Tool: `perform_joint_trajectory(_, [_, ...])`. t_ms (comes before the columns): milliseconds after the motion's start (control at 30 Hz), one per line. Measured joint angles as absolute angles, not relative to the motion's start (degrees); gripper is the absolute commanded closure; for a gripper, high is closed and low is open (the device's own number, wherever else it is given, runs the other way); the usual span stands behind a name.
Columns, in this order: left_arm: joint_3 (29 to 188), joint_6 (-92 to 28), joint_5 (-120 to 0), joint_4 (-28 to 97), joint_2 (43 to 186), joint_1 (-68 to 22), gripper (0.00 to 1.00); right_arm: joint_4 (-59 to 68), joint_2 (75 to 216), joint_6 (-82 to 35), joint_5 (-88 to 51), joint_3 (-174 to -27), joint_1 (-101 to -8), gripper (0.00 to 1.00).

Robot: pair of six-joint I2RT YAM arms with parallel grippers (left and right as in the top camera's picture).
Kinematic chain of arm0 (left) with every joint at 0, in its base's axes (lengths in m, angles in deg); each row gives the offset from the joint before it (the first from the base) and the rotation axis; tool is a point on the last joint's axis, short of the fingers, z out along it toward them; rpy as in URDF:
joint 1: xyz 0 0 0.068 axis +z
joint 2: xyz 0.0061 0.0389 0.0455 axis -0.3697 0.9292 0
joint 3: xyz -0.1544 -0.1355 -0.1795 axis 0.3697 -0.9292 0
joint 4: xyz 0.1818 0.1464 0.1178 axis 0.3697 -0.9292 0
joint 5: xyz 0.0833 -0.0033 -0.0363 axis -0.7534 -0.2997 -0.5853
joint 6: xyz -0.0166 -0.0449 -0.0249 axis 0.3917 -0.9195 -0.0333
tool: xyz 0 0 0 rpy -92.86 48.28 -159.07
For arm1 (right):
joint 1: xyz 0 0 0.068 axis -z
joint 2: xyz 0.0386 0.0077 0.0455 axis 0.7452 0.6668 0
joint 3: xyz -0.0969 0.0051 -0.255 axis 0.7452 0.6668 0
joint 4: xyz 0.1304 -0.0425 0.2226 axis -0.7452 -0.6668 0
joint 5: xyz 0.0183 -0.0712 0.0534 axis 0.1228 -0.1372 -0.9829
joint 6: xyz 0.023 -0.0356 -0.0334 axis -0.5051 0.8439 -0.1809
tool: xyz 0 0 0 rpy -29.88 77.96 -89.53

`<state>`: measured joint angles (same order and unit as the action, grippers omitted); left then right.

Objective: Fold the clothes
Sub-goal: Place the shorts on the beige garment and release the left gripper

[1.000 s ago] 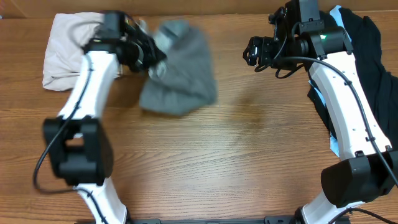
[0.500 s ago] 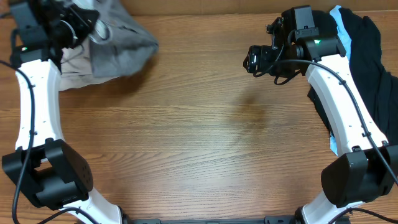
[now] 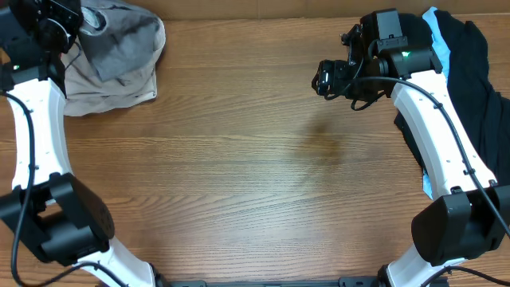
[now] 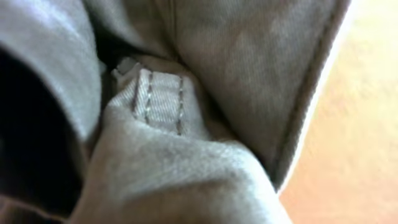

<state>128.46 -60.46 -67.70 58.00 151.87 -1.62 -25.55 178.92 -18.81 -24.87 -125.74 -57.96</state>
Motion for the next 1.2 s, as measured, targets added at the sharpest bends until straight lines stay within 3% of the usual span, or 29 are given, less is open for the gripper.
perform_joint_trajectory(167, [128.5,-60.7,-70.4,61.4,158.1,-1.6,0.96,-25.7,178.9,-18.8,-24.8,-125.7,-58.0,0.12])
perform_joint_trajectory(300, [128.5,-60.7,-71.3,55.0,162.7,-1.6,0.92,-26.0,178.9,-19.0,-24.9,-125.7,-58.0,0.12])
perform_joint_trajectory(367, [128.5,-60.1,-71.9,49.3,164.0,-1.4,0.70,-25.9,178.9,-19.4,-24.8,-125.7,-58.0,0.11])
perform_joint_trajectory(400, [128.5,-59.3,-72.5,45.8,164.2,-1.4,0.41,-25.8,178.9,-19.4,-24.8,-125.7,-58.0,0.11])
perform_joint_trajectory(433, [128.5,-58.7,-73.2,42.6,164.3,-1.3,0.25,-25.7,178.9,-19.5,-24.9,-125.7,-58.0,0.09])
perform_joint_trajectory(500, [128.5,-56.8,-75.2,36.1,164.3,-1.2,0.10,-25.6,178.9,-19.7,-24.8,-125.7,-58.0,0.07])
perform_joint_trajectory(800, [128.6,-45.3,-83.9,21.4,164.3,1.2,0.08,-25.4,178.9,-19.9,-24.8,-125.7,-58.0,0.05])
perform_joint_trajectory(933, [130.6,-37.5,-85.0,12.9,164.3,3.6,0.00,-25.5,178.9,-20.1,-24.8,-125.7,-58.0,0.03])
perform_joint_trajectory(1200, [150.1,-22.0,-84.7,-7.9,164.1,3.1,0.02,-24.7,178.9,-20.0,-24.8,-125.7,-58.0,0.01])
